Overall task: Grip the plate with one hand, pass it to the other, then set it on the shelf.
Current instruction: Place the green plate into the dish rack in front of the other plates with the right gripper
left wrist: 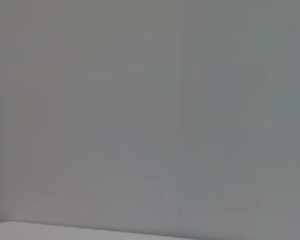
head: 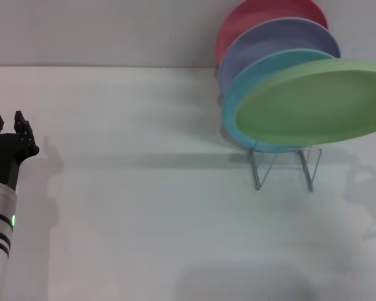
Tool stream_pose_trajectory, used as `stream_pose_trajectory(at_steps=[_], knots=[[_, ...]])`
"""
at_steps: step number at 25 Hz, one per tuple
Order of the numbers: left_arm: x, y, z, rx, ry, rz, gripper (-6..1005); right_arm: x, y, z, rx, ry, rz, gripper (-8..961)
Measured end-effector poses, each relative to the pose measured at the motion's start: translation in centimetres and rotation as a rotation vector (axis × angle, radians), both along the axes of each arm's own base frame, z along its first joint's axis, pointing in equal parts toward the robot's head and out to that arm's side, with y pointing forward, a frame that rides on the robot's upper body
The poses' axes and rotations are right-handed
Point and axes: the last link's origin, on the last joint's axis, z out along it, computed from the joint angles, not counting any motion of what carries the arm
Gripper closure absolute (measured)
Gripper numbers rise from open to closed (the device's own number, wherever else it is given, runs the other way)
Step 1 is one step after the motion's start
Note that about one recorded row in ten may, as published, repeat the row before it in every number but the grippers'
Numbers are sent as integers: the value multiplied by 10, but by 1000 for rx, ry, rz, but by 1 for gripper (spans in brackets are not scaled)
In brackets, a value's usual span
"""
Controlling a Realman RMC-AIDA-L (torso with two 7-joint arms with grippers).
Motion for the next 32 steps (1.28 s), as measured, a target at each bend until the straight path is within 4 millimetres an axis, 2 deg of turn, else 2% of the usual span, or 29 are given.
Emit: stream_pose_trajectory(at_steps=[32], knots=[[9, -1, -1, -9, 23, -8, 675, 28, 2, -11, -82, 2, -110, 894]])
